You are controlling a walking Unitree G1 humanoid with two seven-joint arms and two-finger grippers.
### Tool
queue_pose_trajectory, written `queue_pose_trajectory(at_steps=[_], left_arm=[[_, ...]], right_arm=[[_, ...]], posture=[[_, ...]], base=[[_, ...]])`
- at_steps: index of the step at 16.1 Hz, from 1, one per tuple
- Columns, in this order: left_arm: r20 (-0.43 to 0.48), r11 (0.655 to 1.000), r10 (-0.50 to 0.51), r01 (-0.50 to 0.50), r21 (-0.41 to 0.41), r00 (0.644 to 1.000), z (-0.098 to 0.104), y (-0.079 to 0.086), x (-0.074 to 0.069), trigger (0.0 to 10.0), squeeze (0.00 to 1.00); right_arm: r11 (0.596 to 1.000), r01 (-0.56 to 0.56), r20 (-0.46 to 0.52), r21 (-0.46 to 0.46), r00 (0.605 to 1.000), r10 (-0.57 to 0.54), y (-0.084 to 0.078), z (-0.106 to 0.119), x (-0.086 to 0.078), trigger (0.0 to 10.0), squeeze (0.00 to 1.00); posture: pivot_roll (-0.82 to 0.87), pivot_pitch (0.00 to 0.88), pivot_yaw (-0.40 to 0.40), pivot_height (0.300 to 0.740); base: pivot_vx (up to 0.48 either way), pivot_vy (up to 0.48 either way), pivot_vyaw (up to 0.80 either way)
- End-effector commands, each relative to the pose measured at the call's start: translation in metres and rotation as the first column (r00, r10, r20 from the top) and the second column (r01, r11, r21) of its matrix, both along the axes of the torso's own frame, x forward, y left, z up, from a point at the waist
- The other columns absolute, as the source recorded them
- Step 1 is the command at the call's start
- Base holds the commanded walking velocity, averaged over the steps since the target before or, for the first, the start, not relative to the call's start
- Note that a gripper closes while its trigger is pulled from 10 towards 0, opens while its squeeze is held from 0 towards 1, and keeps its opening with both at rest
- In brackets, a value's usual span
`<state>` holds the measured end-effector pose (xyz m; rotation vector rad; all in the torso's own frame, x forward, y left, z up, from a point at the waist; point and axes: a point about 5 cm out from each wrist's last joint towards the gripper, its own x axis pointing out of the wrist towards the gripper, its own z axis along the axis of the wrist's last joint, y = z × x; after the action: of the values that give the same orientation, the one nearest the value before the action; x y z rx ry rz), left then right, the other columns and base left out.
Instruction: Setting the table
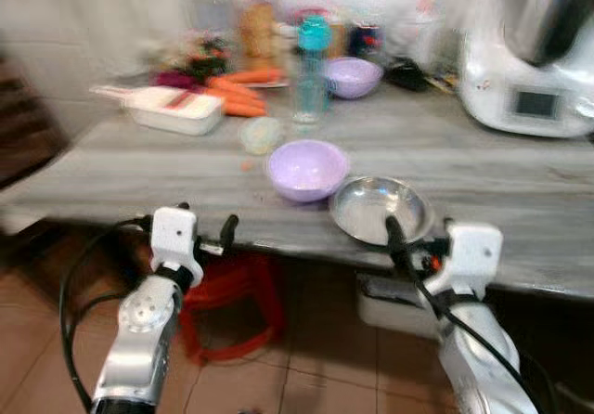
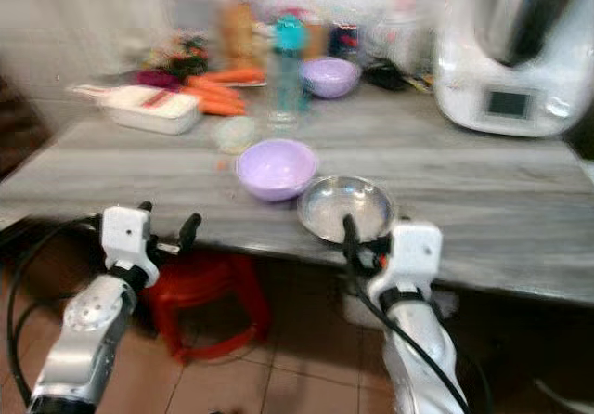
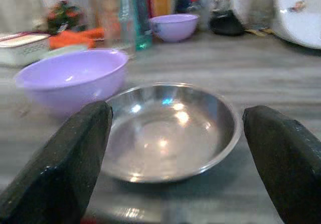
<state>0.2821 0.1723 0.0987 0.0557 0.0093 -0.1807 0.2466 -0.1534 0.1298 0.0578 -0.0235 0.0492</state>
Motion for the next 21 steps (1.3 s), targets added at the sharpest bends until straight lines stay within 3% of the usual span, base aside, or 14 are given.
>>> queue_pose_trajectory(at_steps=[1,6,8,10,13,18,21], left_arm=[[-0.009,1.000,0.010,-0.010,0.006,1.000,-0.001,-0.001,-0.001,10.0,0.00],[-0.002,1.000,0.004,-0.004,-0.007,1.000,-0.004,-0.014,-0.006,10.0,0.00],[0.003,0.998,0.058,-0.058,-0.003,0.998,-0.005,-0.001,-0.006,10.0,0.00],[-0.020,0.994,0.104,-0.104,-0.018,0.994,-0.012,0.013,-0.016,10.0,0.00],[-0.043,0.995,0.090,-0.088,0.044,0.995,-0.025,0.013,-0.029,10.0,0.00],[-0.053,0.996,0.001,0.004,0.090,0.999,-0.030,0.002,-0.025,10.0,0.00],[-0.027,0.996,-0.018,0.020,0.083,0.999,-0.027,-0.004,-0.018,10.0,0.00]], right_arm=[[1.000,0.023,0.025,-0.006,0.999,-0.023,-0.003,0.004,-0.004,10.0,0.00],[0.995,0.086,-0.019,-0.041,0.996,-0.087,-0.015,-0.015,-0.014,10.0,0.00],[0.988,0.143,-0.023,-0.064,0.989,-0.145,-0.022,-0.021,-0.016,10.0,0.00],[0.982,0.176,-0.039,-0.074,0.983,-0.179,-0.028,-0.027,-0.024,10.0,0.00],[0.981,0.168,-0.058,-0.095,0.983,-0.174,-0.026,-0.034,-0.034,10.0,0.00],[0.975,0.192,-0.024,-0.115,0.980,-0.196,-0.030,-0.029,-0.025,10.0,0.00],[0.983,0.145,-0.015,-0.108,0.989,-0.148,-0.022,-0.027,-0.012,10.0,0.00]], posture=[[-0.07,0.000,0.049,0.740],[-0.04,0.000,0.037,0.740],[-0.04,0.000,0.028,0.740],[-0.05,0.000,0.027,0.740],[-0.07,0.000,0.043,0.740],[-0.09,0.000,0.034,0.740],[-0.08,0.000,0.011,0.740]], base=[[-0.266,0.000,0.00],[-0.216,0.000,0.00],[0.000,0.000,0.00],[0.000,0.000,0.00],[0.000,0.000,0.00],[0.000,0.000,0.00],[0.000,0.000,0.00]])
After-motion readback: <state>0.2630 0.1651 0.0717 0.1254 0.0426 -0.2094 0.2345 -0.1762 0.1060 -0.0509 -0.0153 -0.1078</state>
